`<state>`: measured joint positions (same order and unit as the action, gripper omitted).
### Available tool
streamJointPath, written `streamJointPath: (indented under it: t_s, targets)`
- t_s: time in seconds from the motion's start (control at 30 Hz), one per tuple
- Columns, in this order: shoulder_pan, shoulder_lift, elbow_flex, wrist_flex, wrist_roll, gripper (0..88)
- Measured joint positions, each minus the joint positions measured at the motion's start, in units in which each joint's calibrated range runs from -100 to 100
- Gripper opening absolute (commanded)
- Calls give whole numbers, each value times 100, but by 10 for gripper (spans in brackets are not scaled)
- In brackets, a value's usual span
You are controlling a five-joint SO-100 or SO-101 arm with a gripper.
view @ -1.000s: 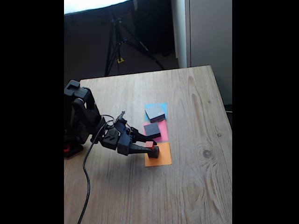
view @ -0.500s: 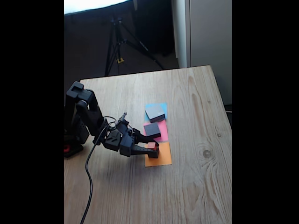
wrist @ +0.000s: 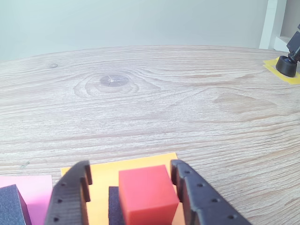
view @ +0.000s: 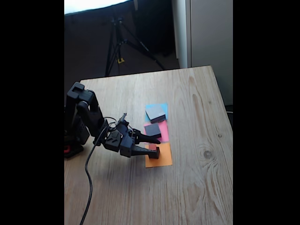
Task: Tower of hanoi
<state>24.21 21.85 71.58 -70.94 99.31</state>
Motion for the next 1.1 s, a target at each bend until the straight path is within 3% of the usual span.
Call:
streamJointPath:
  t_s: [0.27,0.4,0.47,0.7,1.1]
  targets:
    - [0,-120,43,-40,0,289]
    - [-21,-966,235,616,0,281]
    - [-72,-1488,243,1153,0,235]
    - [-248,-3412,70,3691,0,8]
    - [-774,-5917,-1512,9736,0,7]
